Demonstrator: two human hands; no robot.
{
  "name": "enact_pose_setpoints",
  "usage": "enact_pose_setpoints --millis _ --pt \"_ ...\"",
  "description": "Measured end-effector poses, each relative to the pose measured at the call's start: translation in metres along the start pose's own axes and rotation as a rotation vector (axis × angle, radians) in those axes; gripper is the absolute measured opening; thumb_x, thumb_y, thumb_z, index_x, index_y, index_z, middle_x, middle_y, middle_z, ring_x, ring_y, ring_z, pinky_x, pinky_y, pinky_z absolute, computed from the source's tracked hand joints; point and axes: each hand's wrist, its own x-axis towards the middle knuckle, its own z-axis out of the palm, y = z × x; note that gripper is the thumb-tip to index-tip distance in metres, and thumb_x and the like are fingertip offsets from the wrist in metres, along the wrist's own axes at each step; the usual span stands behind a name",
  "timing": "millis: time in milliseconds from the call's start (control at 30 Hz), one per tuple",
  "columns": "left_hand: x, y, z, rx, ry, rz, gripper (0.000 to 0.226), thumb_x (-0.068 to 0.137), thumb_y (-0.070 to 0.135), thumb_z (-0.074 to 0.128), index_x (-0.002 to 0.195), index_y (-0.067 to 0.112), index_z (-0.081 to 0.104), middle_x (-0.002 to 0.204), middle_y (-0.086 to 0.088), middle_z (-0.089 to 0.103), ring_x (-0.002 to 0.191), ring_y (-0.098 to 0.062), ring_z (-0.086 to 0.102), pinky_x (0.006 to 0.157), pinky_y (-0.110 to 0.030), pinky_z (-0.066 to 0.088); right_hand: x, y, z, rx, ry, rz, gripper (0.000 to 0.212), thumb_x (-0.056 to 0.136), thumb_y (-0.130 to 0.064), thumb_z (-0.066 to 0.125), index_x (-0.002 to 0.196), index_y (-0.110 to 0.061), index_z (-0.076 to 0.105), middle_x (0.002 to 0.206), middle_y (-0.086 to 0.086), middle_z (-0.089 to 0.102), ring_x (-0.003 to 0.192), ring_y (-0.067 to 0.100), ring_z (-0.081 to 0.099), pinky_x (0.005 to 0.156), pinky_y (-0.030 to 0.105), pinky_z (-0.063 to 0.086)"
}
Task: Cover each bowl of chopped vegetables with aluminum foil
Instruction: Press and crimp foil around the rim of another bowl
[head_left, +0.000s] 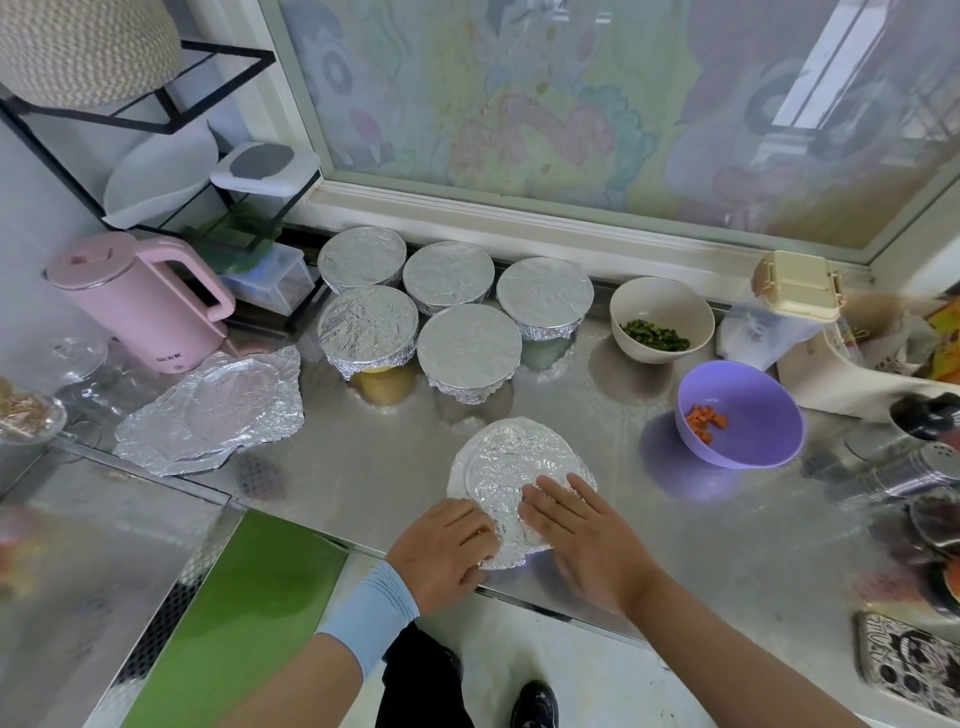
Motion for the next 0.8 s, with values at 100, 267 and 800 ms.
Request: enact_pose_setpoints --millis 100,267,800 --pt "0.001 -0.006 0.007 -0.02 -0.049 -0.004 0.019 0.082 0.012 0.061 0.098 0.02 0.055 0.119 -0.005 0.064 0.119 -0.026 0.057 0.099 -0.034 0.048 0.007 -0.003 -0.008 0.043 -0.015 0.048 0.05 0.089 -0.021 0.042 0.137 -0.015 0.054 0.15 0.011 0.043 0.139 0.03 0.039 0.113 0.046 0.026" --pt "0.006 -0.013 0.009 -0.054 -0.065 -0.061 0.012 0.086 0.019 0.057 0.098 0.021 0.058 0.119 0.002 0.068 0.109 -0.018 0.063 0.09 -0.032 0.054 0.019 0.002 -0.009 0.141 -0.039 0.207 0.063 0.081 -0.013 0.039 0.143 -0.019 0.045 0.155 0.009 0.034 0.143 0.028 0.031 0.114 0.046 0.021" --pt "0.063 -0.038 -0.011 -0.86 0.186 -1.556 0.019 0.089 0.028 0.067 0.106 0.02 0.064 0.1 -0.001 0.067 0.088 -0.019 0.061 0.083 -0.027 0.045 0.068 0.031 -0.02 0.983 -0.073 1.543 0.055 0.086 -0.054 0.05 0.128 -0.019 0.053 0.128 0.009 0.061 0.106 0.028 0.06 0.1 0.042 0.046"
